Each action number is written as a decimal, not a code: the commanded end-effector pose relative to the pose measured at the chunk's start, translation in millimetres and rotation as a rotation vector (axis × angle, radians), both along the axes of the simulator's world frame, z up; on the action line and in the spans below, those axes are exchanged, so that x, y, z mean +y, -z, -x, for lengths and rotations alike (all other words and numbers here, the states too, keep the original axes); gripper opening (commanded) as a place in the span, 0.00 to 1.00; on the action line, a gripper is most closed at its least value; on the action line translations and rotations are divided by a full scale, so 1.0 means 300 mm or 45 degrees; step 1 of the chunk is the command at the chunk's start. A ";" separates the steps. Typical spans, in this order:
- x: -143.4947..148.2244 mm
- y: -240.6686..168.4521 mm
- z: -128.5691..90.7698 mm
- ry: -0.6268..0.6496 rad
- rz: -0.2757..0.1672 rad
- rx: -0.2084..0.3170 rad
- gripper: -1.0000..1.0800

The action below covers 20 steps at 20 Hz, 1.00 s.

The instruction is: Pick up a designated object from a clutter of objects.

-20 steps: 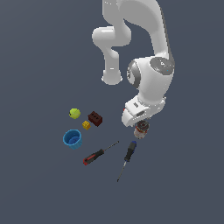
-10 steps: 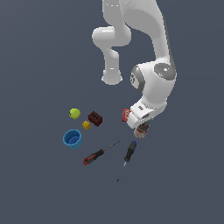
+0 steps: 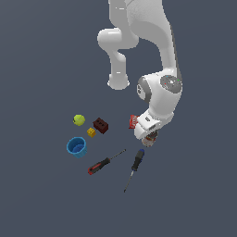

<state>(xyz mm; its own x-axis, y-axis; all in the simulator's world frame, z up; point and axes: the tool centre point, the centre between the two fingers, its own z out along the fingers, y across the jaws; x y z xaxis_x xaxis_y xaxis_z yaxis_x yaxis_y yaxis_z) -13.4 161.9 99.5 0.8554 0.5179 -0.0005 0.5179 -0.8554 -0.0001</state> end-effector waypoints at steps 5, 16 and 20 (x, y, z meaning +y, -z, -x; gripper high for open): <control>0.002 0.070 -0.001 -0.002 0.000 0.000 0.96; 0.002 0.074 -0.001 -0.002 0.000 0.000 0.00; -0.003 0.068 0.000 -0.001 0.001 -0.001 0.00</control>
